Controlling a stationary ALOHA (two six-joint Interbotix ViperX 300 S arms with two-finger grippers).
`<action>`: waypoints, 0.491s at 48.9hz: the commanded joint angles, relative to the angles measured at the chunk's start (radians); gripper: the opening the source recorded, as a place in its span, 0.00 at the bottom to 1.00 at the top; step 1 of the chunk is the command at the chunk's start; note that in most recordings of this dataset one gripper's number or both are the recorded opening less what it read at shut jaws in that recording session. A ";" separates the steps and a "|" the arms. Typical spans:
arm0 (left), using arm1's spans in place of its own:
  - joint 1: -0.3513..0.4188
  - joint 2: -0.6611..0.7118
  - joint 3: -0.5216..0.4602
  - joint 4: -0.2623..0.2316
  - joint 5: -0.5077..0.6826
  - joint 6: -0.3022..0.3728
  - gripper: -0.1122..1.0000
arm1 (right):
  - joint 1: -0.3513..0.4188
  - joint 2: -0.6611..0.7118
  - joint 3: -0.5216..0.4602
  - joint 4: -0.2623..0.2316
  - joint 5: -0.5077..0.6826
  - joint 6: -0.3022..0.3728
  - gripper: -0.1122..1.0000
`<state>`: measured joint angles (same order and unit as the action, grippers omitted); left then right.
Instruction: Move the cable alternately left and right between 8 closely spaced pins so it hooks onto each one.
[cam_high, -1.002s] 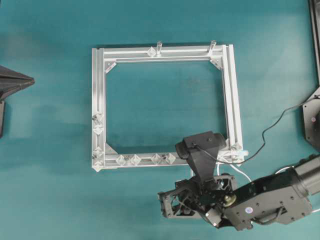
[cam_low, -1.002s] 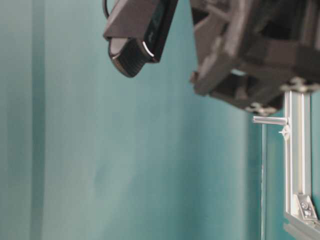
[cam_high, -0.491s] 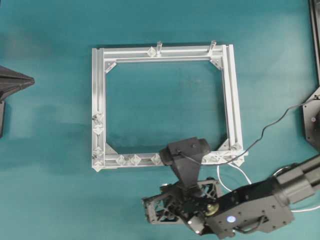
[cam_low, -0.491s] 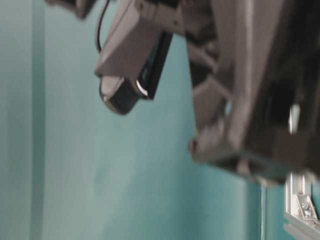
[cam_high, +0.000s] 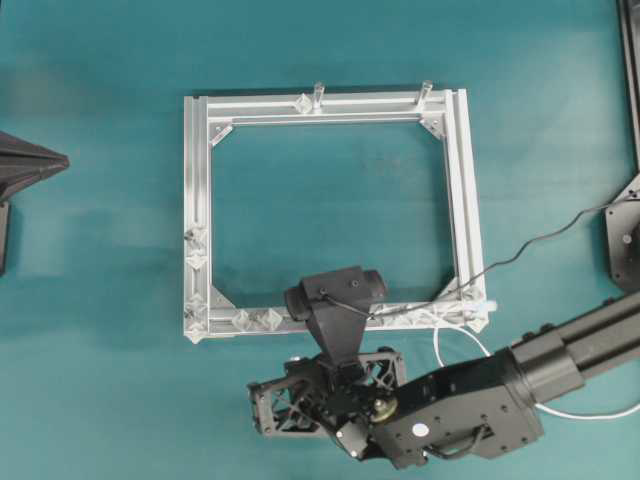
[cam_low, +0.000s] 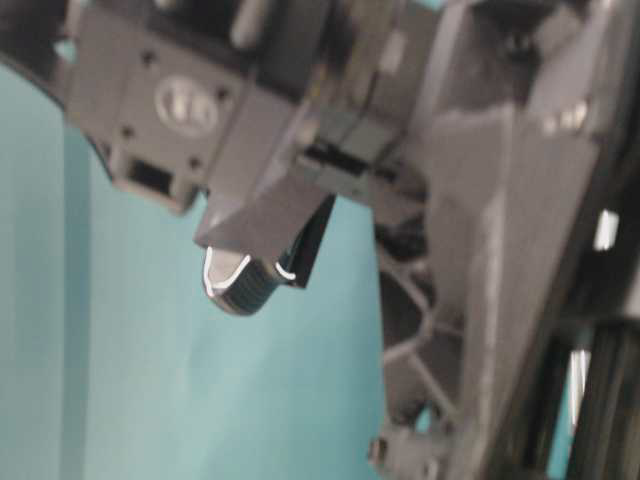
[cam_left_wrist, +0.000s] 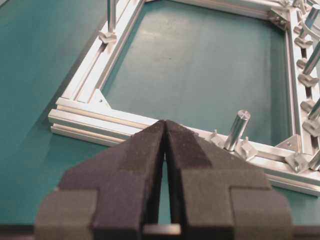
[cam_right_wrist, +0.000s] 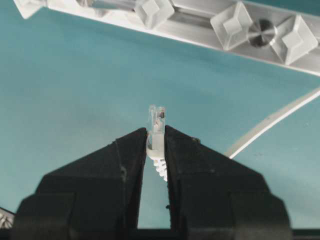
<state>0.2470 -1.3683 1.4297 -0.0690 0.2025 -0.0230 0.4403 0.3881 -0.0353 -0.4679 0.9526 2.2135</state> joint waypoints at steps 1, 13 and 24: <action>-0.003 0.008 -0.012 0.003 -0.006 -0.009 0.10 | -0.005 -0.021 -0.025 -0.006 0.002 -0.003 0.23; -0.003 0.009 -0.012 0.003 -0.006 -0.011 0.10 | -0.041 -0.023 -0.025 -0.006 0.034 -0.009 0.23; -0.003 0.008 -0.012 0.003 -0.006 -0.009 0.10 | -0.066 -0.023 -0.023 -0.006 0.046 -0.043 0.23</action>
<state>0.2470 -1.3683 1.4297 -0.0690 0.2025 -0.0230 0.3789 0.3881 -0.0368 -0.4709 0.9986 2.1783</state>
